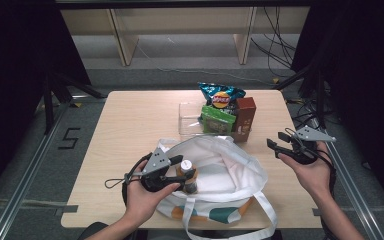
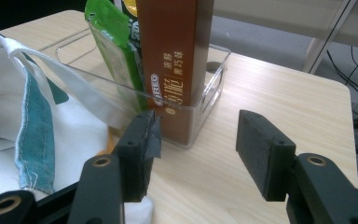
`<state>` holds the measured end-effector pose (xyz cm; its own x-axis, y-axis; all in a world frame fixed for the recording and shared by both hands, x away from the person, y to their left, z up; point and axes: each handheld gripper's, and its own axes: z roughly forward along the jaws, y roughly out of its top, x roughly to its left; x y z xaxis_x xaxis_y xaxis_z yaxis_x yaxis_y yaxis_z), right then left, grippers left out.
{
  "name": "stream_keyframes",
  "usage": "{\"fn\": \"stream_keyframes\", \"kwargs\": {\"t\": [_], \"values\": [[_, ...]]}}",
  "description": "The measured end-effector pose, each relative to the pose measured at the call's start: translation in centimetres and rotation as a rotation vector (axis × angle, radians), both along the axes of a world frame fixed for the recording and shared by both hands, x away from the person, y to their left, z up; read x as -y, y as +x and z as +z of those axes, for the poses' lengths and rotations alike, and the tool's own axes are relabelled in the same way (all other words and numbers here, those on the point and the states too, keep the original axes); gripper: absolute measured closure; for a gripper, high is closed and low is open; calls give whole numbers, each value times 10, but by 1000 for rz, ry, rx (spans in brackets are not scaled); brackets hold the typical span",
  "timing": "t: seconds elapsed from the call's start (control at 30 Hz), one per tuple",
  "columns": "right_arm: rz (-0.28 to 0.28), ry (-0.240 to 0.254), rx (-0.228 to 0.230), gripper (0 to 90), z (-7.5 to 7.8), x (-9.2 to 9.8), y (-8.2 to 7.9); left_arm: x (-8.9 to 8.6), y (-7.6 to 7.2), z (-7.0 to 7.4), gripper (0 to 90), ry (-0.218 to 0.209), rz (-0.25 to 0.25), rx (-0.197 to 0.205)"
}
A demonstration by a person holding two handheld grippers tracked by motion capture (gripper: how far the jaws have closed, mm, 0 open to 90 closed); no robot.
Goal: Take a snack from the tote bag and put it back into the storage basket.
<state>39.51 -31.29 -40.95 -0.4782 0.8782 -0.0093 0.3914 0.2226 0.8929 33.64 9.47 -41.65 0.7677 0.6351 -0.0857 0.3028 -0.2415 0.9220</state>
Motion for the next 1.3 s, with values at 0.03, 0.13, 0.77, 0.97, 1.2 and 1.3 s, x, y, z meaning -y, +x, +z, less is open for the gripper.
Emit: {"fn": "stream_keyframes", "kwargs": {"t": [0.03, 0.13, 0.77, 0.97, 1.2, 1.3], "values": [[-1, -9, -7, 484, 1, 1, -1, 0, 0, 0, 396, 6, -1, 0], [-13, 3, 10, 483, 0, 0, 0, 1, -1, -2, 426, 6, -6, 3], [-3, -18, -2, 484, 0, 0, 0, 4, -3, -5, 538, -1, 13, 42], [-1, -19, -2, 483, -1, 0, 0, 3, -1, -5, 581, -5, -6, 46], [7, -11, 1, 484, -2, -1, 1, -5, 9, -4, 584, -43, -33, 12], [5, -12, 3, 484, -2, -1, 1, -9, 14, -3, 585, -58, -46, -7]]}}
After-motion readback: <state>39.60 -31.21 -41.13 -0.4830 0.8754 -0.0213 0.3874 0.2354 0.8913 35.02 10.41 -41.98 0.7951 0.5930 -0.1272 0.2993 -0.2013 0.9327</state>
